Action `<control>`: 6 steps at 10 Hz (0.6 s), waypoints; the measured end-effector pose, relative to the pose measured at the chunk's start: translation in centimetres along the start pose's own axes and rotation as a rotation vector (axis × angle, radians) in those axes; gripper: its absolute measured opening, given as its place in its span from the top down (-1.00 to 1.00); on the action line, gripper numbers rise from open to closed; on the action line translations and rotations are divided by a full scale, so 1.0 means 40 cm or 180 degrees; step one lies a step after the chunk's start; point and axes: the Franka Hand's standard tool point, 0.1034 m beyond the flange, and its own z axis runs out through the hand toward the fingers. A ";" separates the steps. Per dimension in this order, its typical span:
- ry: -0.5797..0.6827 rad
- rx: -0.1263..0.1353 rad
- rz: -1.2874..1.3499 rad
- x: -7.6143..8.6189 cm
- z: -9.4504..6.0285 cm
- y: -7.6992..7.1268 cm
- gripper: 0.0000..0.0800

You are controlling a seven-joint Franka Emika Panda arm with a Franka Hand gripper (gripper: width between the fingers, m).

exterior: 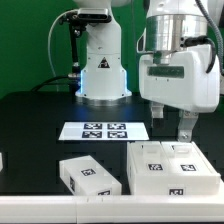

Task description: Assemble cabinet

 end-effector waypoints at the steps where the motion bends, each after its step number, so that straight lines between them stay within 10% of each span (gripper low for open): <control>1: 0.0022 -0.0013 -0.0338 0.004 0.001 0.001 -0.99; 6: -0.0055 0.0062 -0.1306 -0.072 -0.025 0.060 -0.99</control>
Offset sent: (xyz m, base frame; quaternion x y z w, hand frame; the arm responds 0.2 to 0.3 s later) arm -0.0457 0.0413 0.0023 0.0433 -0.0556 -0.1250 0.9897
